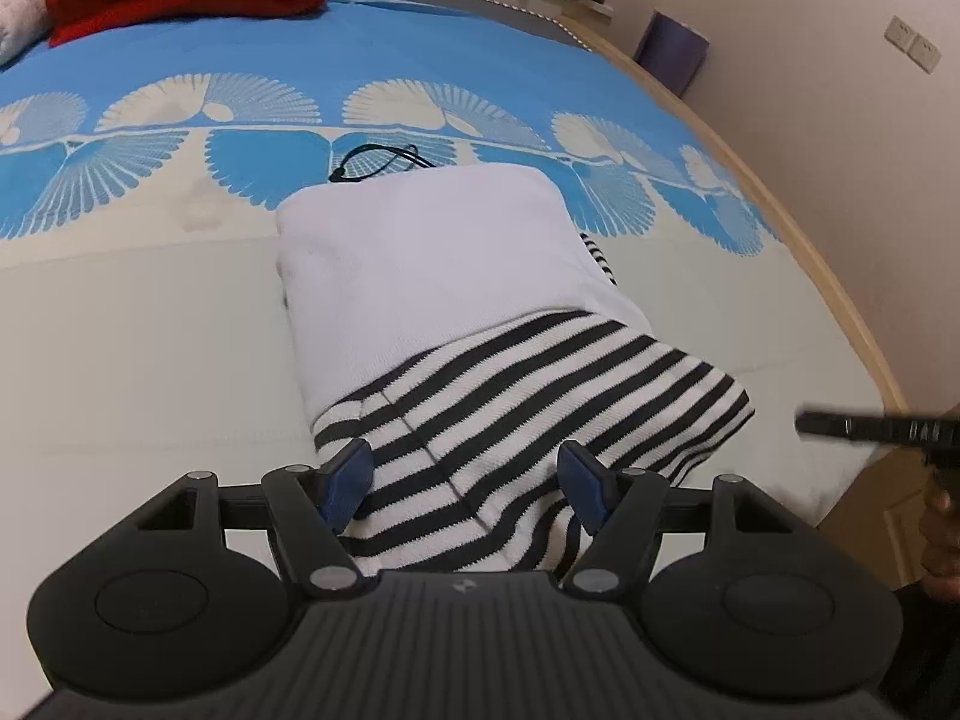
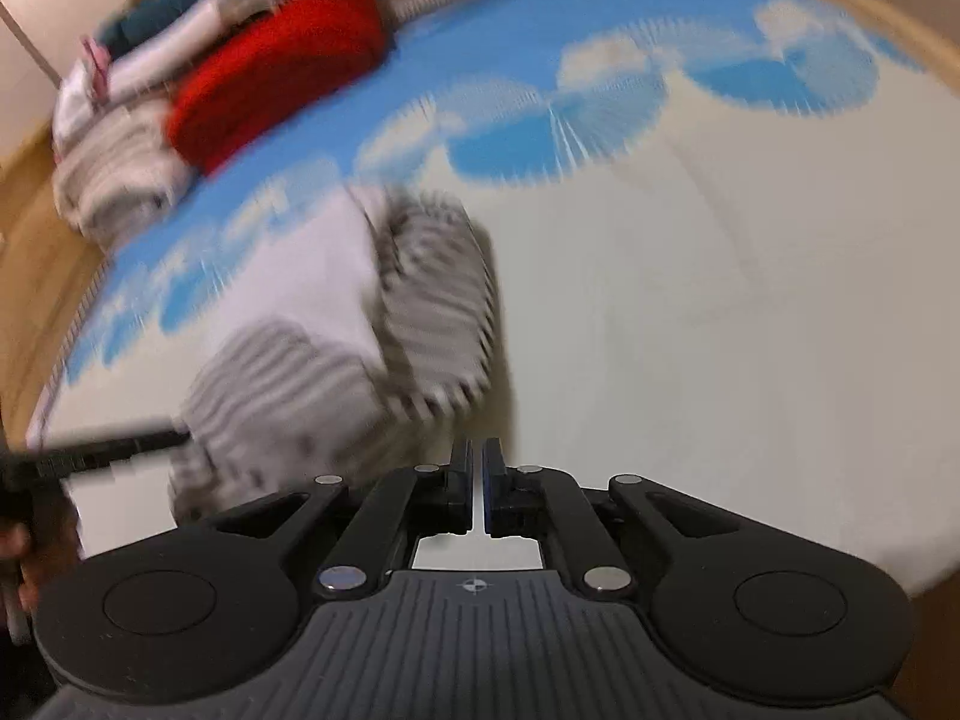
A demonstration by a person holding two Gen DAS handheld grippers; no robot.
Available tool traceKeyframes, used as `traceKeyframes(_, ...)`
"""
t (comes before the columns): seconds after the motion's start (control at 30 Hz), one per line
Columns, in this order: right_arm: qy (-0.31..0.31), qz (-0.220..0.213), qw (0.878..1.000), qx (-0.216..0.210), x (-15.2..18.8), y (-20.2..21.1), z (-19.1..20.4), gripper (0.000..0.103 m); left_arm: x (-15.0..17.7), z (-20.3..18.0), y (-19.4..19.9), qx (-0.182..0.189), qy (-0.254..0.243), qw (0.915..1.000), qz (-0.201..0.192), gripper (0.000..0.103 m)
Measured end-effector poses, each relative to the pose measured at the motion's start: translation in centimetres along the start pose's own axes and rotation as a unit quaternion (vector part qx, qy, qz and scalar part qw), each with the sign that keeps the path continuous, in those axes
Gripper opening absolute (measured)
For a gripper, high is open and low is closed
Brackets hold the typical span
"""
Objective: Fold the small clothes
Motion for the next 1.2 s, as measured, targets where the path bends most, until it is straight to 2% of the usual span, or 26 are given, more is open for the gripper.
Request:
traceKeyframes(0.03, -0.004, -0.012, 1.000, -0.014, -0.8, -0.2, 0.7, 0.021, 0.0, 0.1, 0.2, -0.002, 0.002, 1.0000, 0.000, 0.073)
traceKeyframes(0.07, -0.011, -0.025, 0.999, -0.031, -1.6, -0.5, 1.5, 0.044, 0.0, 0.4, 0.3, -0.004, 0.003, 1.0000, 0.000, 0.073)
traceKeyframes(0.13, -0.016, -0.031, 0.999, -0.042, -2.7, -1.6, 2.6, 0.059, 0.1, 0.9, 0.6, -0.008, 0.007, 0.9999, 0.000, 0.073)
traceKeyframes(0.3, 0.010, 0.025, 0.999, -0.020, -3.0, -5.9, 4.8, 0.056, 0.2, 2.2, 1.5, -0.018, 0.020, 0.9996, -0.007, 0.073)
traceKeyframes(0.33, 0.021, 0.042, 0.999, -0.010, -2.6, -6.6, 5.0, 0.045, 0.2, 2.4, 1.7, -0.017, 0.025, 0.9995, -0.009, 0.073)
traceKeyframes(0.37, 0.033, 0.054, 0.998, 0.001, -2.0, -6.9, 5.0, 0.017, 0.1, 2.6, 1.8, -0.017, 0.029, 0.9994, -0.010, 0.073)
traceKeyframes(0.4, 0.043, 0.059, 0.997, 0.004, -1.6, -6.8, 5.1, 0.006, 0.1, 2.7, 1.8, -0.016, 0.033, 0.9993, -0.011, 0.073)
traceKeyframes(0.43, 0.055, 0.059, 0.997, -0.002, -1.2, -6.4, 5.3, 0.003, 0.0, 2.7, 1.9, -0.014, 0.034, 0.9993, -0.011, 0.073)
traceKeyframes(0.53, 0.099, 0.024, 0.994, -0.049, -0.5, -2.6, 6.5, 0.002, -0.1, 2.1, 1.6, -0.006, 0.028, 0.9996, -0.007, 0.075)
traceKeyframes(0.63, 0.107, 0.014, 0.990, -0.092, 1.2, 1.1, 6.1, 0.002, -0.1, 1.0, 1.1, 0.008, 0.013, 0.9999, 0.001, 0.079)
traceKeyframes(0.7, 0.106, 0.033, 0.991, -0.075, 2.8, 2.1, 4.5, 0.000, 0.2, 0.4, 0.6, 0.014, 0.002, 0.9999, 0.009, 0.080)
traceKeyframes(0.77, 0.080, 0.068, 0.994, -0.036, 4.2, 1.5, 2.0, 0.000, 0.8, -0.3, -0.3, 0.012, -0.017, 0.9993, 0.032, 0.081)
traceKeyframes(0.83, 0.068, 0.091, 0.994, -0.004, 4.9, 0.1, 0.4, 0.000, 2.0, -0.7, -1.8, -0.011, -0.043, 0.9967, 0.068, 0.083)
traceKeyframes(0.9, 0.070, 0.109, 0.992, 0.011, 5.4, -1.5, 0.1, 0.000, 3.2, -0.4, -3.3, -0.053, -0.069, 0.9915, 0.096, 0.086)
traceKeyframes(0.97, 0.086, 0.119, 0.989, 0.020, 5.5, -2.6, 0.8, 0.000, 3.7, 0.0, -4.0, -0.068, -0.071, 0.9896, 0.105, 0.087)
traceKeyframes(1.1, 0.104, 0.118, 0.987, 0.039, 4.6, -3.1, 2.4, 0.005, 3.9, 0.6, -3.9, -0.060, -0.053, 0.9912, 0.105, 0.087)
traceKeyframes(1.17, 0.098, 0.091, 0.989, 0.057, 3.4, -2.4, 2.5, 0.011, 4.0, 0.7, -3.6, -0.053, -0.050, 0.9917, 0.106, 0.087)
traceKeyframes(1.2, 0.093, 0.062, 0.992, 0.062, 2.5, -1.9, 2.5, 0.012, 4.1, 0.8, -3.5, -0.048, -0.049, 0.9917, 0.108, 0.087)
Point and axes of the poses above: each gripper's, at about its wrist camera, not at the fingertips, and y roughly against the way its jaws point, z to its left, x to its underside, the point moved 8 cm from there along -y, roughly the way its jaws point, and after that the axes turned 7 degrees about z, right-handed, at the moved point
